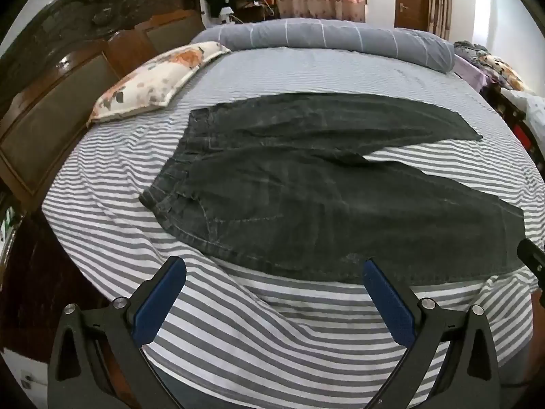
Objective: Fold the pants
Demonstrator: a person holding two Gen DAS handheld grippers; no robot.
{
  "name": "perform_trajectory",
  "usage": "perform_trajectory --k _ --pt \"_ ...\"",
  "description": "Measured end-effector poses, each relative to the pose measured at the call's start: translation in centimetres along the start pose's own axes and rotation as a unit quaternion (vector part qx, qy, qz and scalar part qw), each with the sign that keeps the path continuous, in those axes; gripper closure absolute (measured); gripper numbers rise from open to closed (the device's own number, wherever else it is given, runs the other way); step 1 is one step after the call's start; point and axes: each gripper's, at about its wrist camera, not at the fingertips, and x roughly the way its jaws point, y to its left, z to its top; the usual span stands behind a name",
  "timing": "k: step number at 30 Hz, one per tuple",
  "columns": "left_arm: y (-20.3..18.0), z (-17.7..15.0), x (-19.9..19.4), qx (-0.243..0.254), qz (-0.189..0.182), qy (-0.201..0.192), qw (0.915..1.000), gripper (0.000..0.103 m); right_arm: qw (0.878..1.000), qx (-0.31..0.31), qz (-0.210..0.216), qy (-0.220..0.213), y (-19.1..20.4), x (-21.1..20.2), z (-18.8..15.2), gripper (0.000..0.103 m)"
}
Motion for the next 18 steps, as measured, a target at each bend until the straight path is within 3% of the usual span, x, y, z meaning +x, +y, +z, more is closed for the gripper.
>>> perform_trajectory --k 6,12,18 --pt "-1.1 -0.3 0.6 0.013 0.004 0.019 0.9997 0.002 1.0 0.003 0.009 0.005 -0.2 0.4 -0.3 0.001" --pt "-0.3 -0.9 0.2 -0.001 -0.017 0.01 0.9998 0.002 1.0 0.005 0.008 0.008 0.0 0.4 -0.4 0.001" --pt "-0.5 -0.5 0.0 0.01 -0.001 0.002 0.9999 0.002 1.0 0.011 0.008 0.011 -0.3 0.5 -0.4 0.001"
